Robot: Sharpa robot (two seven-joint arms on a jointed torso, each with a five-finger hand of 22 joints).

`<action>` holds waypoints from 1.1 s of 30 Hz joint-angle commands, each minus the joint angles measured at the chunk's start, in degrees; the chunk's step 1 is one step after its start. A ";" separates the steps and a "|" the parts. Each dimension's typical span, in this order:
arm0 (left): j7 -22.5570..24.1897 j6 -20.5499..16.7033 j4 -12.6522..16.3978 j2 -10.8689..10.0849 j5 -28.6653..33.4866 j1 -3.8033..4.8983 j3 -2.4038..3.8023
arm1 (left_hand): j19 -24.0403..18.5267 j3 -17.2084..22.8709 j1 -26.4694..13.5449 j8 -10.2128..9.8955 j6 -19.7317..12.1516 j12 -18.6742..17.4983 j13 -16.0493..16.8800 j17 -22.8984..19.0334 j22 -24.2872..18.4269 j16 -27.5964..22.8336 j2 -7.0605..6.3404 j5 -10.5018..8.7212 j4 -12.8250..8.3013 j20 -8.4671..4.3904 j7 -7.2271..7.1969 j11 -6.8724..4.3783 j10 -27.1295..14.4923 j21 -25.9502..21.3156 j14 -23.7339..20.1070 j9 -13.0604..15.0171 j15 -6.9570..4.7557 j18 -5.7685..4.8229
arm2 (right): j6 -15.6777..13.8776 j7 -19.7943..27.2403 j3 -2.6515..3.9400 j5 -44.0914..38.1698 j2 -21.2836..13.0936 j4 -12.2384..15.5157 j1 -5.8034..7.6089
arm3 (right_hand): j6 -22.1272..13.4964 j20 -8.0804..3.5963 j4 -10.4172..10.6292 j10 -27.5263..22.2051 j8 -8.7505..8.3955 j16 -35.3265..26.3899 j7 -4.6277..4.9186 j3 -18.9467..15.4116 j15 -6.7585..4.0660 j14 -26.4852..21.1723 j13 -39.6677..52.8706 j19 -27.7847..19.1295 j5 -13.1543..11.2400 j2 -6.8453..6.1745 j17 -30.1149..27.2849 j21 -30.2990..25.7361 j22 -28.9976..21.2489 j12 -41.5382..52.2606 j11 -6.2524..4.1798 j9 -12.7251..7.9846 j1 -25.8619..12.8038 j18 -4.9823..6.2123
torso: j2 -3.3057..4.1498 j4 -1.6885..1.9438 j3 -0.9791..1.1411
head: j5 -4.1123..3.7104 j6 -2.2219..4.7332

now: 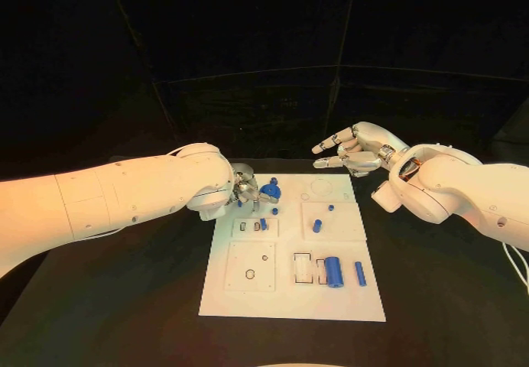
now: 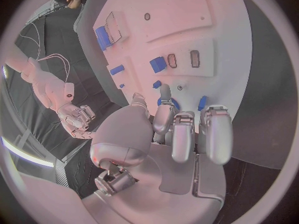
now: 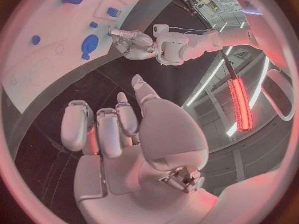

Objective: Assemble the parts on the task board

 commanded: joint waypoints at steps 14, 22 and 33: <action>-4.96 6.78 -1.81 2.87 -1.55 0.12 -0.99 | 1.80 -1.02 1.55 1.32 -1.59 0.02 -0.09 15.06 2.49 0.17 0.23 -0.16 -0.60 -0.29 0.04 0.07 -0.40 0.07 5.95 1.89 -0.29 -0.63 | 0.32 -0.19 0.04 0.25 0.44 -0.62 0.14 | 0.28 0.06 -0.62 -0.71 0.34 -0.53 -0.19 -0.25 0.01 2.15 -0.45 -0.77 1.03 0.29 -0.54 -0.48 -0.65 -0.64 0.11 0.05 0.54 0.65 | 0.10 0.09 -0.02 | 0.21 -0.70; -5.29 8.18 -1.86 3.32 -1.55 0.11 -1.17 | 1.79 -1.08 2.05 1.63 -1.77 0.05 -0.04 15.06 2.51 0.17 0.36 -0.15 -0.77 -0.28 0.02 0.06 -0.39 0.07 5.95 2.35 -0.29 -0.63 | 0.35 -0.34 0.03 0.25 0.68 -1.03 0.13 | 0.22 0.03 -0.79 -0.75 0.34 -0.59 -0.19 -0.36 -0.01 2.17 -0.52 -0.78 1.77 0.41 -0.57 -0.55 -0.73 -0.71 0.09 0.02 0.60 0.66 | 0.07 0.12 -0.03 | 0.06 -0.93; -5.19 9.72 -1.74 3.75 -1.54 0.08 -1.23 | 1.73 -1.09 2.71 1.97 -1.91 0.04 -0.05 15.06 2.42 0.17 0.52 -0.15 -1.07 -0.28 -0.01 0.03 -0.41 0.01 5.95 2.87 -0.30 -0.60 | 0.42 -0.50 0.03 0.15 1.04 -1.54 0.13 | 0.19 0.02 -0.90 -0.77 0.35 -0.67 -0.20 -0.41 -0.02 2.16 -0.57 -0.80 2.13 0.47 -0.68 -0.60 -0.78 -0.75 0.09 0.01 0.64 0.67 | 0.04 0.15 -0.06 | 0.11 -1.03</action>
